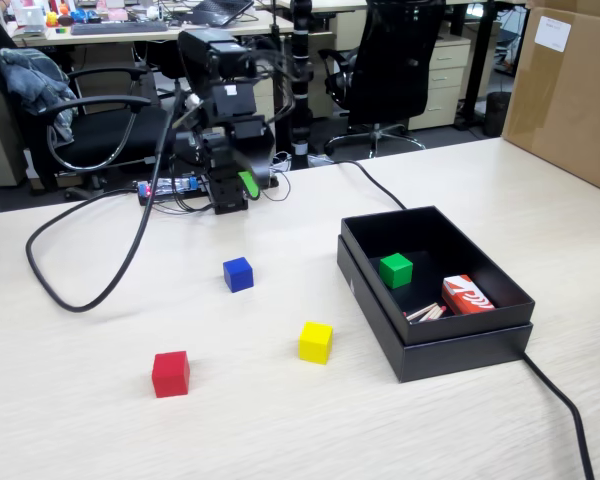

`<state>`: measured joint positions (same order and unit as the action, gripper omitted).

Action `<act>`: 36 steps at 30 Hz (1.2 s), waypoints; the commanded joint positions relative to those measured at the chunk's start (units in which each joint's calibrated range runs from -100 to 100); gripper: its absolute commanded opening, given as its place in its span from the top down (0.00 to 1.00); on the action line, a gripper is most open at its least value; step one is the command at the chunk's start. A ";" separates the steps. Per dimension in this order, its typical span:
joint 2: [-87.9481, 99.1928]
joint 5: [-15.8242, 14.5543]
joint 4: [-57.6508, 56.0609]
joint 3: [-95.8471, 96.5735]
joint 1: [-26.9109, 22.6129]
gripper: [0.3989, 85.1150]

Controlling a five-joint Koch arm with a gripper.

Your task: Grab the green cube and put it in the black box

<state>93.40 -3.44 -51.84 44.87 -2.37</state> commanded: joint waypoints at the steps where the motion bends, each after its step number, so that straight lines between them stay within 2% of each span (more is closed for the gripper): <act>1: 4.88 0.10 5.23 1.28 1.37 0.41; 6: 6.60 0.34 8.25 10.35 3.96 0.39; 10: 6.60 1.66 13.87 19.14 4.88 0.39; 18: 6.60 2.39 22.08 34.10 4.79 0.39; 23: 6.60 4.20 31.15 44.16 4.93 0.39; 36: 6.60 6.11 31.93 45.52 5.32 0.41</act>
<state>99.87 1.83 -17.69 86.76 2.81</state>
